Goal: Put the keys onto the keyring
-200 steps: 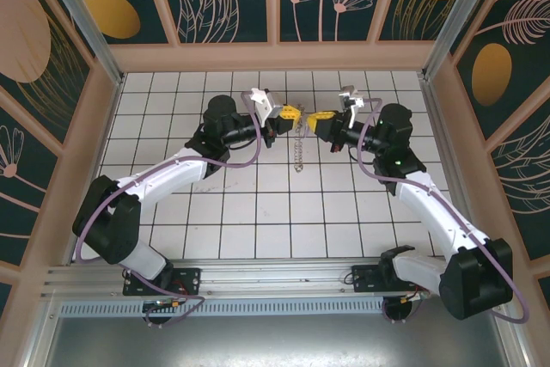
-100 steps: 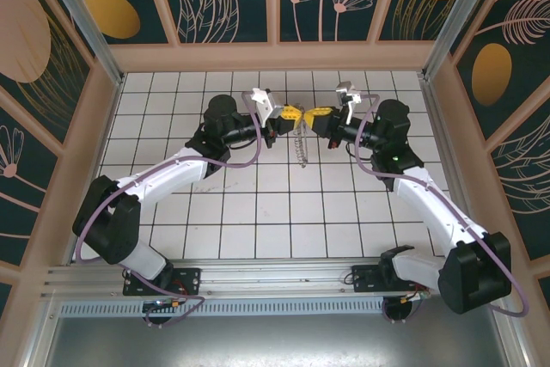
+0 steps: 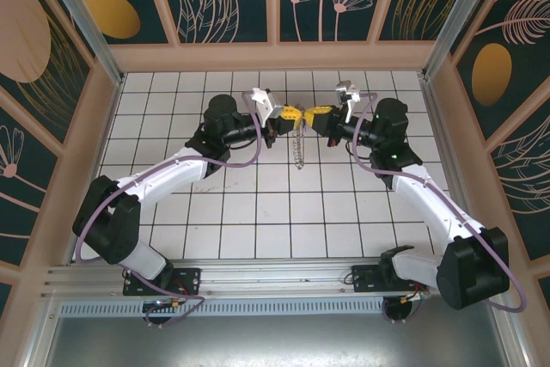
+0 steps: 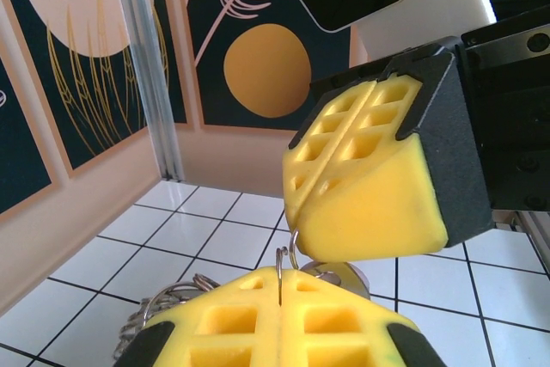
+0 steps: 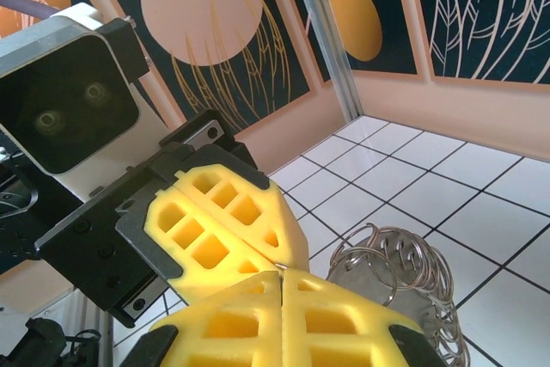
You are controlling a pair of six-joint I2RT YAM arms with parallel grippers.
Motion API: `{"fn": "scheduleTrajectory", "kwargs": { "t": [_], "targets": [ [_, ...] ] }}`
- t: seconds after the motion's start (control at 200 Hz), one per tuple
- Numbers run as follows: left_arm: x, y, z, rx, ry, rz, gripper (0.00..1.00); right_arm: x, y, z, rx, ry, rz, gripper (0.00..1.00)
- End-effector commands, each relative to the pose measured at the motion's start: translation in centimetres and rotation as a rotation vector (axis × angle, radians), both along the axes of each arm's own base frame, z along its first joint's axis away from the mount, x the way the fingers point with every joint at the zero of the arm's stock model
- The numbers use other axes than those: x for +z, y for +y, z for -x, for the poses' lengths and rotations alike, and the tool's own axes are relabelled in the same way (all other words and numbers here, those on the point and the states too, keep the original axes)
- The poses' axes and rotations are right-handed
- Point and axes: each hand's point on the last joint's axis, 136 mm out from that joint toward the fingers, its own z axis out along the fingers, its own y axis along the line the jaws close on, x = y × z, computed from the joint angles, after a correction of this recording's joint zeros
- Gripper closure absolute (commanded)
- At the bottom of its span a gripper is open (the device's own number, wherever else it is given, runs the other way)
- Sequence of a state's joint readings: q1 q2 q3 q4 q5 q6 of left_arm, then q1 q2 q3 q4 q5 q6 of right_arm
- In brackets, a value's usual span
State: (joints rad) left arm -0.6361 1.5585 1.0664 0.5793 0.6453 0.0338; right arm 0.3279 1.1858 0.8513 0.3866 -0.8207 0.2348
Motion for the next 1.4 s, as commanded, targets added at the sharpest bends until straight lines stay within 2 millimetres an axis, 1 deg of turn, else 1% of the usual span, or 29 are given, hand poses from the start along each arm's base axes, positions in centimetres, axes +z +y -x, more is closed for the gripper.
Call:
{"fn": "scheduleTrajectory", "kwargs": {
  "t": [0.0, 0.105, 0.325, 0.455, 0.596, 0.671, 0.861, 1.071, 1.196, 1.391],
  "targets": [
    [3.6, -0.1, 1.7, -0.053, -0.088, 0.056, 1.0, 1.2, -0.4, -0.9, -0.025, -0.055, -0.016, 1.0],
    [3.9, 0.0, 1.8, -0.054, -0.094, 0.06, 1.0, 0.9, -0.5, -1.2, -0.032, -0.046, -0.011, 1.0],
    [4.3, 0.3, 2.0, -0.046, -0.101, 0.068, 1.0, -0.5, -1.3, -1.9, -0.057, -0.014, -0.001, 1.0],
    [4.6, 0.5, 2.1, -0.041, -0.106, 0.078, 1.0, -1.3, -1.7, -1.9, -0.065, 0.005, 0.005, 1.0],
    [4.7, 0.5, 2.2, -0.043, -0.106, 0.082, 1.0, -1.4, -2.0, -1.7, -0.071, 0.008, 0.008, 1.0],
    [4.7, 0.4, 2.1, -0.042, -0.103, 0.081, 1.0, -0.9, -2.0, -1.4, -0.055, -0.001, 0.002, 1.0],
    [4.5, 0.2, 1.9, -0.046, -0.091, 0.076, 1.0, 1.1, -1.8, -0.1, -0.015, -0.043, -0.008, 1.0],
    [4.2, 0.1, 1.9, -0.054, -0.085, 0.067, 1.0, 2.6, -1.6, 0.8, 0.015, -0.074, -0.019, 1.0],
    [4.0, -0.1, 1.8, -0.059, -0.079, 0.062, 1.0, 3.1, -0.9, 1.1, 0.038, -0.087, -0.015, 1.0],
    [4.0, -0.2, 1.8, -0.067, -0.074, 0.061, 1.0, 3.2, -0.1, 1.1, 0.052, -0.099, 0.001, 1.0]
  ]
}}
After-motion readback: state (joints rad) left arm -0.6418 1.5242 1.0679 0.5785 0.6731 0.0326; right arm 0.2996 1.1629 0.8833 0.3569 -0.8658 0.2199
